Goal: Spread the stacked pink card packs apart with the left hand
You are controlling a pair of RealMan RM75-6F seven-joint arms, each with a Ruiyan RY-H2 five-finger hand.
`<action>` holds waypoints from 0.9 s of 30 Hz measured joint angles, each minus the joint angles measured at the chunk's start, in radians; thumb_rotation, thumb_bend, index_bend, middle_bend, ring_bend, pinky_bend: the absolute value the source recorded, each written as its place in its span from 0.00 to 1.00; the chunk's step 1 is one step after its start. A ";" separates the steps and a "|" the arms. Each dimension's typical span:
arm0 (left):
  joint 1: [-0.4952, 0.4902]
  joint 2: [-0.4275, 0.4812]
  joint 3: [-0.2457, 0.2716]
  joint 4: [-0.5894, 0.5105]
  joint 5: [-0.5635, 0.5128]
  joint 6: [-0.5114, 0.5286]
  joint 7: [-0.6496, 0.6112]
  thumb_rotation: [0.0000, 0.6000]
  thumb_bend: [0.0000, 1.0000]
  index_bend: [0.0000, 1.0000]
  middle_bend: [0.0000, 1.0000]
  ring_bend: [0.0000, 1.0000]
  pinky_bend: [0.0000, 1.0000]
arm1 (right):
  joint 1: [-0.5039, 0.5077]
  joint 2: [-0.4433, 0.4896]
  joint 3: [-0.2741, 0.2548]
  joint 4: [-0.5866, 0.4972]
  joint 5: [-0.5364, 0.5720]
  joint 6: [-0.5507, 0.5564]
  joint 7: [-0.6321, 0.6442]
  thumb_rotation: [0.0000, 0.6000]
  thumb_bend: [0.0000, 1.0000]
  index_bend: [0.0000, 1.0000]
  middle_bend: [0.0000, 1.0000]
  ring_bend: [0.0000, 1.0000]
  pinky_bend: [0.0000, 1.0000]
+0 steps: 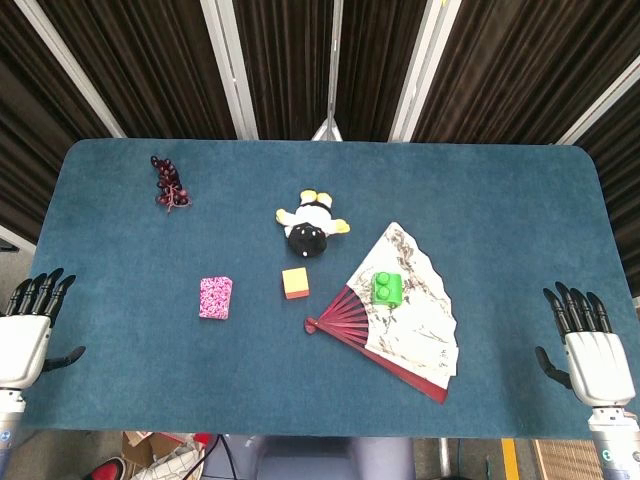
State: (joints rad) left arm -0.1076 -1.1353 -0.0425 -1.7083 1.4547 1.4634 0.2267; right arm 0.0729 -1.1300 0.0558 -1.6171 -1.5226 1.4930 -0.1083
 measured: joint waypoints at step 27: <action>-0.215 -0.021 -0.085 -0.127 -0.322 -0.326 0.247 1.00 0.12 0.00 0.00 0.00 0.00 | 0.008 -0.001 0.001 -0.007 0.002 -0.014 0.017 1.00 0.37 0.00 0.00 0.00 0.05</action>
State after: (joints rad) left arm -0.3230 -1.1565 -0.1273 -1.8353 1.1327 1.1374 0.4736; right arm 0.0812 -1.1307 0.0569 -1.6244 -1.5206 1.4786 -0.0918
